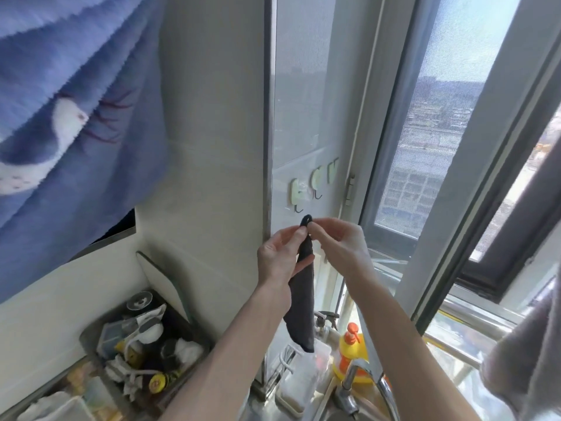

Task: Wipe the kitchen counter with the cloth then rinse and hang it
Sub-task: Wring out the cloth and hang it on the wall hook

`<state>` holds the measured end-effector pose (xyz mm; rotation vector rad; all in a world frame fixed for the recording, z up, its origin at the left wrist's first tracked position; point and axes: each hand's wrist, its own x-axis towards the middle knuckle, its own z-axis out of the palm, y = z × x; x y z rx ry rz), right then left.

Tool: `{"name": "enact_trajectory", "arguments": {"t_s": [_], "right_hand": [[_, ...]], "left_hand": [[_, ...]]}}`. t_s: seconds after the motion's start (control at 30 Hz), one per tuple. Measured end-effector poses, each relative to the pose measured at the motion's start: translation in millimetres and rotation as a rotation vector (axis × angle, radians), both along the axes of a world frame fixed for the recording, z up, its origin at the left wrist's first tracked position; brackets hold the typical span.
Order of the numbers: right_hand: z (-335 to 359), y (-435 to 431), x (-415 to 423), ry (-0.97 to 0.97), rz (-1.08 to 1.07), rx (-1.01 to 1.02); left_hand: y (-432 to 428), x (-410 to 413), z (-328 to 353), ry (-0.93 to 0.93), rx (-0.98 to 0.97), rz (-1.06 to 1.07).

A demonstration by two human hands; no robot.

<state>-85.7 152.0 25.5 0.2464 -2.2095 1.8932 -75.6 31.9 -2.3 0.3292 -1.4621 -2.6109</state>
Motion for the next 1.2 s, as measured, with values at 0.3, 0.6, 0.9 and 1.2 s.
{"name": "enact_trajectory", "arguments": {"t_s": [0.3, 0.6, 0.9, 1.2], "right_hand": [[-14.1, -24.3, -38.9, 0.035, -0.064, 0.155], [-14.1, -11.0, -46.9, 0.087, -0.075, 0.262], [-17.8, -18.9, -51.9, 0.097, -0.136, 0.22], [-18.3, -20.2, -61.3, 0.016, -0.163, 0.18]], "left_hand": [[31.9, -33.3, -6.1, -0.082, 0.353, -0.037], [31.8, -48.1, -17.4, -0.121, 0.387, -0.011], [42.1, -59.9, -16.0, -0.043, 0.634, -0.115], [48.5, -72.9, -14.9, -0.121, 0.669, -0.05]]}}
